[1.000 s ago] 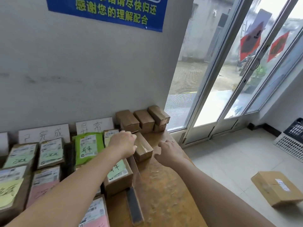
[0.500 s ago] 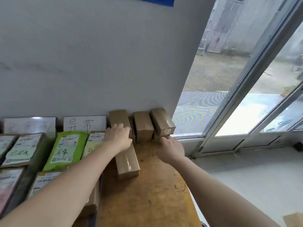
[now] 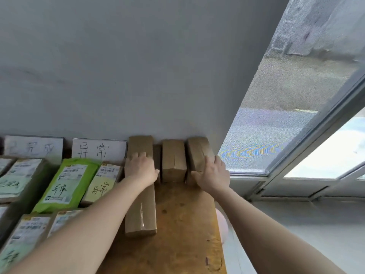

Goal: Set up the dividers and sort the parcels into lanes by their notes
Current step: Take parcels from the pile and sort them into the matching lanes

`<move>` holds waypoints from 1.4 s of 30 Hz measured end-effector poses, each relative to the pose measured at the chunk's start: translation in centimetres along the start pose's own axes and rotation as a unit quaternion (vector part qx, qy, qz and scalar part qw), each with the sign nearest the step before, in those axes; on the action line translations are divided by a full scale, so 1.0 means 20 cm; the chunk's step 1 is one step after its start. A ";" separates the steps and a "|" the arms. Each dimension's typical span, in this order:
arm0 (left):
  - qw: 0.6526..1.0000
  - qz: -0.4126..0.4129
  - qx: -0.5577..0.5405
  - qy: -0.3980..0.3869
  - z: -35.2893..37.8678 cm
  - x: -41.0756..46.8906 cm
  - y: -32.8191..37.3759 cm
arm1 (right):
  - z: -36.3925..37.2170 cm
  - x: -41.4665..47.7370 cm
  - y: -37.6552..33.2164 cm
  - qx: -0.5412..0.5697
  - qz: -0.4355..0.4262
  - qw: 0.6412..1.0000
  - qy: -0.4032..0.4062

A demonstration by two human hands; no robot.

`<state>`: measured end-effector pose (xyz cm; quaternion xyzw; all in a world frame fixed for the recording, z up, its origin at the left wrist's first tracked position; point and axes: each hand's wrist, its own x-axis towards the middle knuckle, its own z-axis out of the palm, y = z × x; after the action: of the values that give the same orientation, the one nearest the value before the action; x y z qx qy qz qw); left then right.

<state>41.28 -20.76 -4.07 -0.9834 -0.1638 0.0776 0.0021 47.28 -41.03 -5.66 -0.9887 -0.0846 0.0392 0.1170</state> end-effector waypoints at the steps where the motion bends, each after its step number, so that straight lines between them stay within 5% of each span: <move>1: 1.000 -0.004 -0.012 0.010 0.01 0.02 0.01 | 0.02 0.03 0.00 0.011 0.008 1.000 -0.004; 16: 0.983 -0.041 -0.140 0.111 0.12 0.07 0.10 | 0.14 0.11 0.01 0.143 0.069 0.984 0.078; 18: 0.964 -0.052 -0.204 0.162 0.09 0.03 0.11 | 0.10 0.07 0.00 0.244 0.082 0.961 0.099; 20: 0.929 -0.070 -0.295 0.210 0.05 -0.02 0.11 | 0.06 0.01 -0.01 0.430 0.103 0.893 0.079; 22: 0.852 -0.098 -0.461 0.226 0.00 -0.08 0.10 | 0.02 -0.05 -0.04 0.611 0.136 0.780 0.021; 26: 0.500 -0.138 -0.840 0.159 -0.10 -0.26 0.06 | -0.01 -0.19 -0.08 0.765 0.168 0.618 -0.064; 28: 0.407 -0.134 -0.895 0.125 -0.10 -0.36 0.04 | -0.02 -0.26 -0.10 0.794 0.159 0.579 -0.090; 30: 0.366 -0.113 -0.919 0.097 -0.09 -0.46 0.02 | -0.02 -0.31 -0.11 0.807 0.140 0.564 -0.104; 36: 0.344 -0.051 -0.937 0.034 -0.10 -0.64 -0.03 | -0.09 -0.47 -0.13 0.816 0.041 0.554 -0.159; 42: 0.497 -0.050 -0.866 0.030 -0.15 -0.72 -0.04 | -0.11 -0.58 -0.14 0.703 -0.031 0.685 -0.189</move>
<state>28.03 -24.49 1.15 -0.4848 -0.1979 -0.1327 -0.8416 35.68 -40.81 -2.22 -0.5846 -0.0831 0.2698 0.7606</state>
